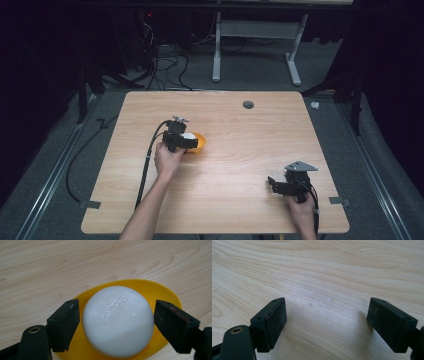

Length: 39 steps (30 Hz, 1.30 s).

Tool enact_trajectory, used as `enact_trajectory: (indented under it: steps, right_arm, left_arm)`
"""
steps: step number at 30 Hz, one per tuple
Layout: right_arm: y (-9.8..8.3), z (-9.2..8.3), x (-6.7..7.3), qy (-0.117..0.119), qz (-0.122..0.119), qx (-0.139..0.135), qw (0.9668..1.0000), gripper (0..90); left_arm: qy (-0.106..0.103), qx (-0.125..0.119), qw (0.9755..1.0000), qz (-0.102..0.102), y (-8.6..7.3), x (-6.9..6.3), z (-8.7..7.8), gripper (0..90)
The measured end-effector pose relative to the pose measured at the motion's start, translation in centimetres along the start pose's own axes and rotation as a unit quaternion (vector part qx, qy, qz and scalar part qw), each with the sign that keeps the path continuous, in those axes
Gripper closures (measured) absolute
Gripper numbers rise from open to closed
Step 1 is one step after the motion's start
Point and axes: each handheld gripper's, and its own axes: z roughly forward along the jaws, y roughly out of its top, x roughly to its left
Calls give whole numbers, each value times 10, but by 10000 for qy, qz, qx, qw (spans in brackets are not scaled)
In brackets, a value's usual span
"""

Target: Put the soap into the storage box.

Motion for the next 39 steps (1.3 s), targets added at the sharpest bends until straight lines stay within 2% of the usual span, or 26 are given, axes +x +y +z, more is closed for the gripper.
enact_trajectory:
  steps: [8,15,18,28,32,39]
  right_arm:
    - [0,0,0,7,-28,-6,10000,171]
    - [0,0,0,20,-15,-6,10000,171]
    - [0,0,-1,32,-11,-10,10000,171]
    - [0,0,0,24,-21,-3,10000,171]
    - [0,0,0,22,-13,-1,10000,171]
    - [0,0,0,35,-24,-6,10000,171]
  left_arm:
    - [-53,-141,9999,18,1,-1,-9,204]
    - [30,-333,9994,123,1,-2,-23,194]
    - [-63,-425,9990,97,2,-1,-32,194]
    - [-182,-578,9980,173,-2,3,-50,194]
    - [-231,-721,9970,157,-10,7,-61,196]
    - [-244,-832,9962,102,-21,13,-75,197]
